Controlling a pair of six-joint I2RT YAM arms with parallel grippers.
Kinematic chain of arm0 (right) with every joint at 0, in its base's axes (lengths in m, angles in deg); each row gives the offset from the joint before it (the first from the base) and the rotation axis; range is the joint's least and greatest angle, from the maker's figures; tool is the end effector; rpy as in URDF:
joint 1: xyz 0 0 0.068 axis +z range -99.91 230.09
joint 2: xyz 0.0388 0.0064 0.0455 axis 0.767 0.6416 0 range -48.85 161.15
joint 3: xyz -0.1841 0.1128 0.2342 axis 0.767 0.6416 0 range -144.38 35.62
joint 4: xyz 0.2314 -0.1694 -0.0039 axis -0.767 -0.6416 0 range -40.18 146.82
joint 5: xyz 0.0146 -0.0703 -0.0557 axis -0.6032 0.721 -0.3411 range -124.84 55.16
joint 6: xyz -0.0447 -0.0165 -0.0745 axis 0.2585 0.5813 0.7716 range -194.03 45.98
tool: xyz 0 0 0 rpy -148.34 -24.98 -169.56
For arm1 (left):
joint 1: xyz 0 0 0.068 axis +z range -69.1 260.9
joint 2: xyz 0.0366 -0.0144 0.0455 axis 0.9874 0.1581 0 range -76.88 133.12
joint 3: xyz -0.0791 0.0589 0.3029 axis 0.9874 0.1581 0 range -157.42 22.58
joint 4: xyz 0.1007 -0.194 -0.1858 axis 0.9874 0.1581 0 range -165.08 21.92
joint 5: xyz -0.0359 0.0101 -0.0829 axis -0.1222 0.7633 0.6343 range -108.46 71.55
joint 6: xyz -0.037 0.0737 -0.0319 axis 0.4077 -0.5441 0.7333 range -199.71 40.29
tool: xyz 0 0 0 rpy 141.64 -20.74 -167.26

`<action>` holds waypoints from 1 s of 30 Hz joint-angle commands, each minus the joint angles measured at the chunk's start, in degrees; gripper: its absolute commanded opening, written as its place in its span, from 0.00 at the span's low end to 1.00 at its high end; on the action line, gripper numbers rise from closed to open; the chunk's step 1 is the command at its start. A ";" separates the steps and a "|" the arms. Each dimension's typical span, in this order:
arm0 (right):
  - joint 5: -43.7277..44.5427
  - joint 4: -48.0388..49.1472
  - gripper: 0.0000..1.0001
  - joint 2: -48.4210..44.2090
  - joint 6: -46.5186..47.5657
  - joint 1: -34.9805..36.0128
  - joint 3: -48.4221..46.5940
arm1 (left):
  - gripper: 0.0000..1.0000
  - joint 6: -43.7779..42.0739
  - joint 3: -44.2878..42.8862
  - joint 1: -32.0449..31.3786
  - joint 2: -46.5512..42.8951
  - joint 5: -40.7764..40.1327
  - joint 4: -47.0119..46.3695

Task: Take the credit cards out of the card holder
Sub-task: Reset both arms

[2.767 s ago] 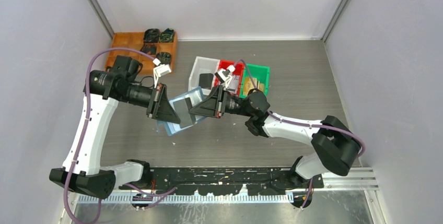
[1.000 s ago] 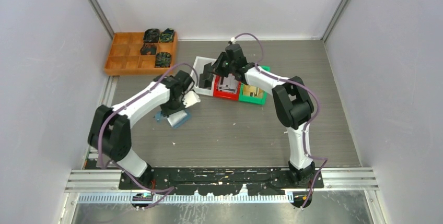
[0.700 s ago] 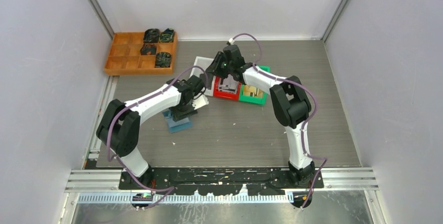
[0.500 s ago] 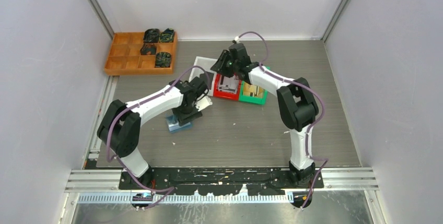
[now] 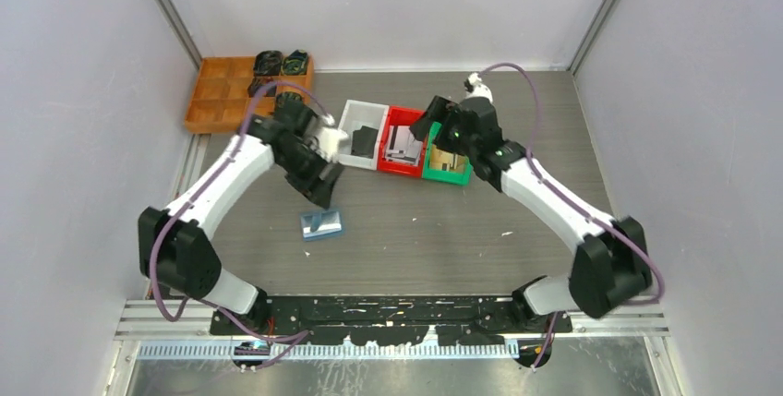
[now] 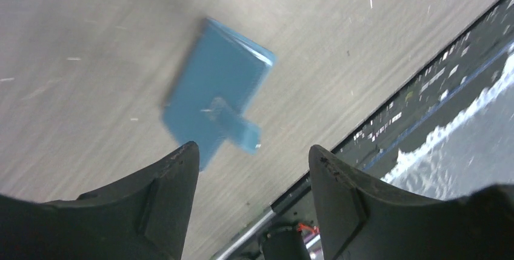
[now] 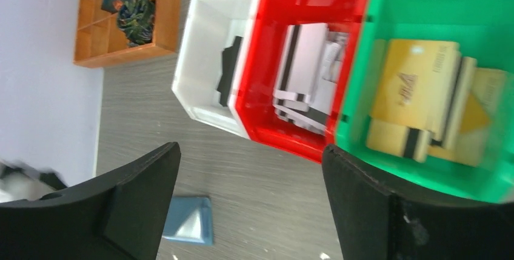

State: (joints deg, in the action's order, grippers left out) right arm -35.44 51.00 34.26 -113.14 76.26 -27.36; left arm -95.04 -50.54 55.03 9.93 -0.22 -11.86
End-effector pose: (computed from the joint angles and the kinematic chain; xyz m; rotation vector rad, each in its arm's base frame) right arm 0.3549 0.1753 0.3182 0.2300 2.0893 0.7183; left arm 0.2724 -0.1595 0.2733 1.0719 2.6990 -0.4946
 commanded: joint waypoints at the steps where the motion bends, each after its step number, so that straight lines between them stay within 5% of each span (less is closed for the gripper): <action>1: 9.22 -3.06 0.94 -11.76 3.63 -1.36 7.48 | 0.68 -2.97 -8.80 11.13 -5.40 7.92 3.10; 7: 22.59 -7.66 1.00 -26.60 1.46 -4.80 18.47 | 0.89 -4.54 -9.56 23.38 -10.33 7.22 -1.69; 9: 28.00 -9.10 1.00 -29.21 0.75 -5.28 20.82 | 0.99 -3.53 -4.10 26.34 -12.51 6.26 -7.49; 14: 46.79 -11.09 0.99 -31.17 0.56 -5.60 25.59 | 1.00 -2.55 14.11 32.67 -16.79 5.35 -27.22; 22: 71.34 23.73 0.99 -34.65 13.03 -6.20 45.32 | 1.00 8.27 34.63 35.49 -16.37 6.18 -60.84; 30: 65.07 37.98 1.00 -19.03 15.76 -14.54 46.93 | 1.00 17.45 49.63 35.46 -9.47 4.21 -99.13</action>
State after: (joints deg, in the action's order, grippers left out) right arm 28.97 74.08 9.41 -99.96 64.41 19.48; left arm -82.82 -4.09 90.29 -3.29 5.12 -84.33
